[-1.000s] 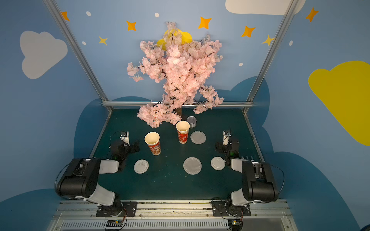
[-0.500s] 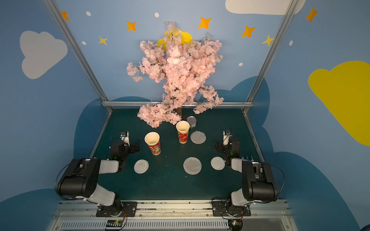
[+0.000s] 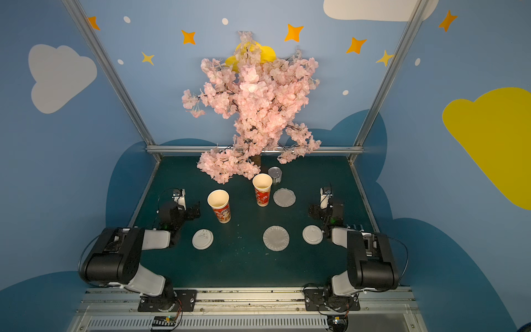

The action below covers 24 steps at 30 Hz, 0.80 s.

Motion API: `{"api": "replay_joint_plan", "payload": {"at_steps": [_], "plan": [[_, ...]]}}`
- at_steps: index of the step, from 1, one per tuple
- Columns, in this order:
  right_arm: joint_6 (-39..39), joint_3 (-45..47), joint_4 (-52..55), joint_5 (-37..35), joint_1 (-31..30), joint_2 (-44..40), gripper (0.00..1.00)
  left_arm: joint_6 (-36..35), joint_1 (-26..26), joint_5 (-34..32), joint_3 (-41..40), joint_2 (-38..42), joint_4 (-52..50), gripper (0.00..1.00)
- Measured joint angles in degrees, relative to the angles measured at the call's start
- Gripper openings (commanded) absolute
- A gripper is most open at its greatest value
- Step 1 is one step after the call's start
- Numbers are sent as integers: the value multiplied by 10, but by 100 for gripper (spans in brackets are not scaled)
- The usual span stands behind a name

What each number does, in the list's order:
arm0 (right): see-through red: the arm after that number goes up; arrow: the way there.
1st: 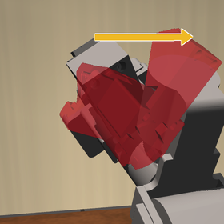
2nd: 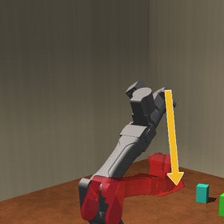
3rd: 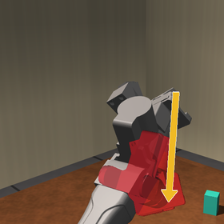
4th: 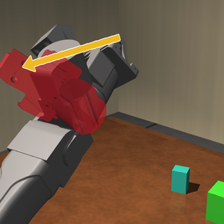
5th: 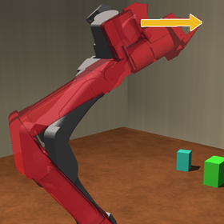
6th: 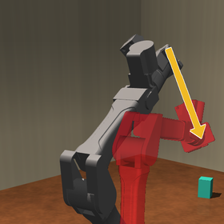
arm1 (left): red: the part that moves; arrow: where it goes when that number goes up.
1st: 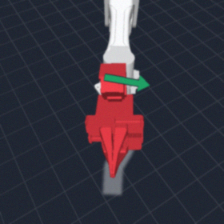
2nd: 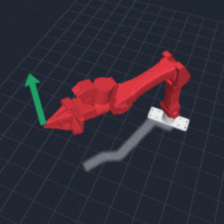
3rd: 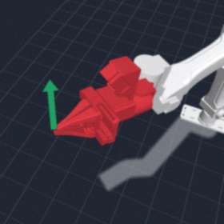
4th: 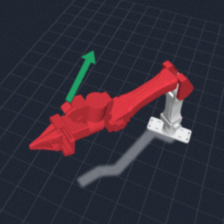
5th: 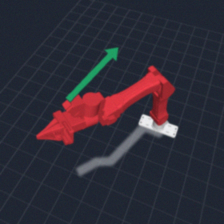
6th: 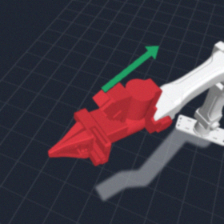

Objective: Put the leak-proof paper on the milk tea cups
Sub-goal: Pick up the leak-proof paper from the center of the board.

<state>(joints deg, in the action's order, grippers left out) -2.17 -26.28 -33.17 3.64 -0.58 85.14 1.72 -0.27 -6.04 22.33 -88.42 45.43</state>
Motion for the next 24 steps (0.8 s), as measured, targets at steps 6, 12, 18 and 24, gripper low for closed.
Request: {"api": "replay_joint_plan", "payload": {"at_steps": [6,12,18,24], "plan": [[18,-26,90,-40,-1,-56,91,35,0,-41,67,94,-154,100],[132,-105,222,-113,0,-181,91,170,-11,-61,237,240,-412,100],[254,-139,296,-113,4,-253,91,247,-18,23,256,347,-544,100],[306,-139,356,-19,-5,-268,94,285,46,63,256,384,-645,97]]}}
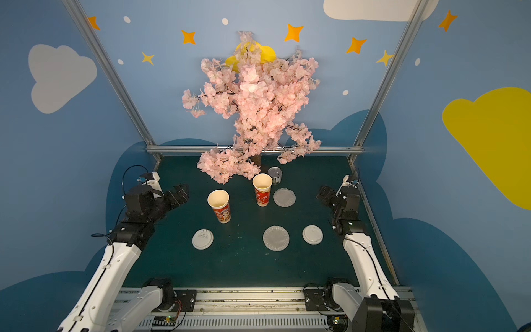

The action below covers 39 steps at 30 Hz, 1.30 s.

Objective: Put the leak-proof paper on the milk tea cups
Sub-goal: Pick up the leak-proof paper from the center of the board.

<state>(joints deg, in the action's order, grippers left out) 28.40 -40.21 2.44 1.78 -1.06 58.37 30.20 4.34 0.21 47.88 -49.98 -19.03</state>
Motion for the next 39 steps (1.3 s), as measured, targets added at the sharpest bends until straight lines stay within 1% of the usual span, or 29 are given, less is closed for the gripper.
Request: {"api": "replay_joint_plan", "payload": {"at_steps": [2,5,9,13,14,17,19,22,23,25,27,28,29,32,35,37,39], "plan": [[9,-1,21,29,-15,0,93,11,30,0,-2,16,-21,95],[15,-4,54,60,-51,0,93,29,64,-2,-14,41,-46,94],[21,-10,81,90,-114,4,94,44,85,-1,-35,57,-71,94],[25,-11,100,105,-182,28,93,48,92,7,-54,59,-88,93],[27,-11,104,106,-193,33,90,48,92,10,-55,57,-90,93],[30,-11,112,108,-233,49,78,48,92,17,-55,54,-91,92],[33,-10,115,109,-251,58,68,48,92,23,-55,53,-91,91],[40,-5,118,120,-264,78,62,49,94,33,-55,53,-92,89],[43,-3,120,123,-265,87,62,50,95,37,-55,53,-93,90],[41,-3,133,133,-265,114,54,50,104,46,-55,53,-97,90],[39,-3,145,141,-265,137,50,54,119,50,-55,53,-102,89],[35,-3,151,144,-265,150,48,59,130,51,-55,54,-105,87],[33,-3,156,148,-265,161,47,66,146,52,-58,56,-105,86],[23,-3,162,155,-265,189,50,97,205,47,-84,68,-96,84],[12,-3,168,155,-265,212,53,140,293,21,-123,68,-82,83],[8,-3,173,155,-265,221,54,177,363,-5,-149,56,-65,82],[4,-2,176,151,-265,223,55,207,420,-28,-167,35,-45,81]]}}
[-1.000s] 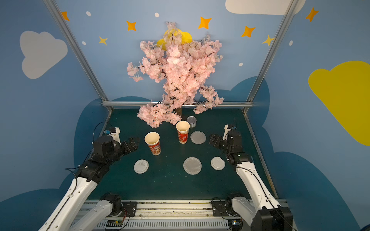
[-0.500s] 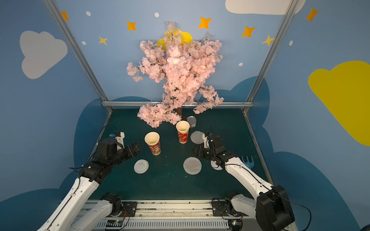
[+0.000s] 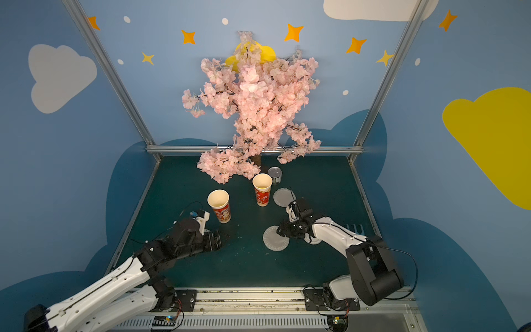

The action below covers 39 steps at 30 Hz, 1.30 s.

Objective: Put the leak-proof paper on the milk tea cups
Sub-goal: Pick up the leak-proof paper from the center of the board.

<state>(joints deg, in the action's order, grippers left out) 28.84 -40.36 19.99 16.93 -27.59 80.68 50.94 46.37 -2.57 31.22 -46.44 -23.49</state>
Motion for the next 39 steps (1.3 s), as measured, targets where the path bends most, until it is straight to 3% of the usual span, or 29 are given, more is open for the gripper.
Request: {"api": "replay_joint_plan", "payload": {"at_steps": [4,10,15,17,22,26,32,39], "plan": [[-8,7,4,-14,0,0,55,59,72,-38,-22,-59,51,78],[-21,9,9,-38,4,0,59,108,112,-55,-37,-158,162,75],[-23,12,2,-39,16,11,57,129,125,-61,-44,-237,266,68],[-22,20,-4,-33,17,17,56,134,129,-61,-41,-275,300,60],[-19,26,-27,-18,17,19,48,139,138,-58,-3,-379,359,54],[-16,34,-46,-3,14,21,48,140,141,-56,32,-444,396,51],[-10,40,-61,6,7,21,46,135,140,-49,75,-499,419,42],[-6,43,-67,11,4,21,45,121,127,-36,105,-530,427,43]]}}
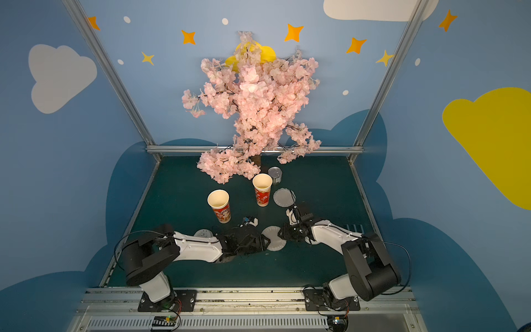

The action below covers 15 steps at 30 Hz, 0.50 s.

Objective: Put the leak-proof paper on the milk tea cups
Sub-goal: Pick up the leak-proof paper from the center of the board.

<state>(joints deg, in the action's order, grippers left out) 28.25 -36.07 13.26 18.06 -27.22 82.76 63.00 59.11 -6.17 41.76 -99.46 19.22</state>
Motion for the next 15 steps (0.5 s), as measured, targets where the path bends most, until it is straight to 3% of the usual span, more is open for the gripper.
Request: {"api": "replay_joint_plan", "payload": {"at_steps": [15], "plan": [[3,1,30,-16,-13,-17,44,-45,-26,-6,14,7,-41,46]]}}
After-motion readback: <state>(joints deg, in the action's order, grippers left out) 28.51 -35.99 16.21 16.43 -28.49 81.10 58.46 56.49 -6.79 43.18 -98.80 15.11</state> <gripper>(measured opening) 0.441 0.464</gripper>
